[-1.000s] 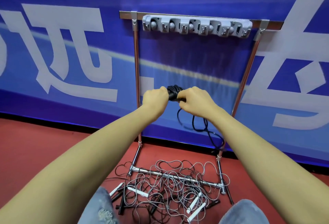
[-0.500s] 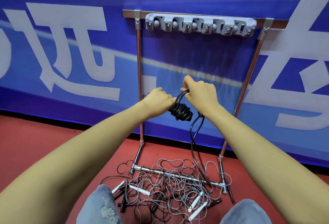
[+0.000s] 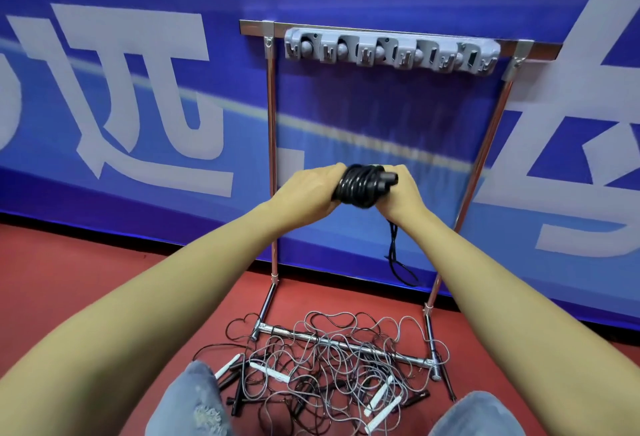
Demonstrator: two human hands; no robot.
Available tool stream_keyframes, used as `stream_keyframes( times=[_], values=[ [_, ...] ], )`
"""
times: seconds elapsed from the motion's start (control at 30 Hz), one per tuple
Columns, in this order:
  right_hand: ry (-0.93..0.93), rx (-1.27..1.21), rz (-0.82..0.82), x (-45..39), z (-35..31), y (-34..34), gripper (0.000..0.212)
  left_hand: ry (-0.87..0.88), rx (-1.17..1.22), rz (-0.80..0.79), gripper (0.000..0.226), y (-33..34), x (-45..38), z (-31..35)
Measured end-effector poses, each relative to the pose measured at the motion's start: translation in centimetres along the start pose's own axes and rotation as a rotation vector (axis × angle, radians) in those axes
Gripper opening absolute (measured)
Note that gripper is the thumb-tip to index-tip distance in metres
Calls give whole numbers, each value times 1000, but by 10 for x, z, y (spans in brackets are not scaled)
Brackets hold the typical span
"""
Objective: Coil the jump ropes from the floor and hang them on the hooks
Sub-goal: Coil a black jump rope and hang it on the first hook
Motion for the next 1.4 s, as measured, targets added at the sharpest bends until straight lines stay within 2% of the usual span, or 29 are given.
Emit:
stream_keyframes(
  times=[0.07, 0.2, 0.37, 0.5, 0.6, 0.7, 0.77, 0.83, 0.93, 0.97, 1.07, 1.17, 1.27, 1.4],
  values=[
    [59, -90, -6, -1, 1, 7, 16, -206, 110, 19, 24, 0, -1, -1],
    [15, -124, -45, 0, -2, 21, 18, -511, 216, 83, 20, 0, -16, 1],
    [-12, -70, -197, 7, -7, 24, 12, -567, -73, -69, 21, 15, -21, -13],
    [-117, 222, -214, 14, -17, 15, 11, -554, -252, -231, 23, 32, -12, -22],
    [-266, 438, -140, 16, -31, 10, 10, -470, -382, -349, 25, 40, -9, -25],
    [-379, 558, 9, 17, -40, 6, 10, -311, -534, -434, 24, 43, -12, -25],
    [-370, 569, 57, 15, -37, 5, 7, -191, -630, -464, 22, 42, -13, -24],
    [-315, 540, 21, 14, -31, 8, 12, -109, -682, -468, 21, 40, -15, -26],
    [-294, 381, -17, 11, -26, 7, 22, -26, -767, -271, 7, 24, -13, -26],
    [-295, 337, -17, 11, -24, 6, 23, -18, -770, -202, 12, 18, -14, -26],
    [-301, 277, -23, 12, -21, 3, 24, 29, -718, -134, 28, 17, -14, -31],
    [-279, 305, 3, 12, -21, -2, 21, 154, -748, -104, 28, 16, -9, -19],
    [-283, 380, 22, 3, -19, -9, 17, 325, -767, -91, 17, 16, -6, -8],
    [-342, 514, 52, -6, -18, -9, 35, 480, -694, 47, 22, 14, -5, -1]
  ],
)
Point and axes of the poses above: each hand's wrist, its own x-axis away from the middle knuckle, its own y-axis out of the palm, z = x × y, the point moved 5 cm from there along -x, towards the middle knuckle, and after that the axes turned 5 degrees about -z, right-handed, at the moved point
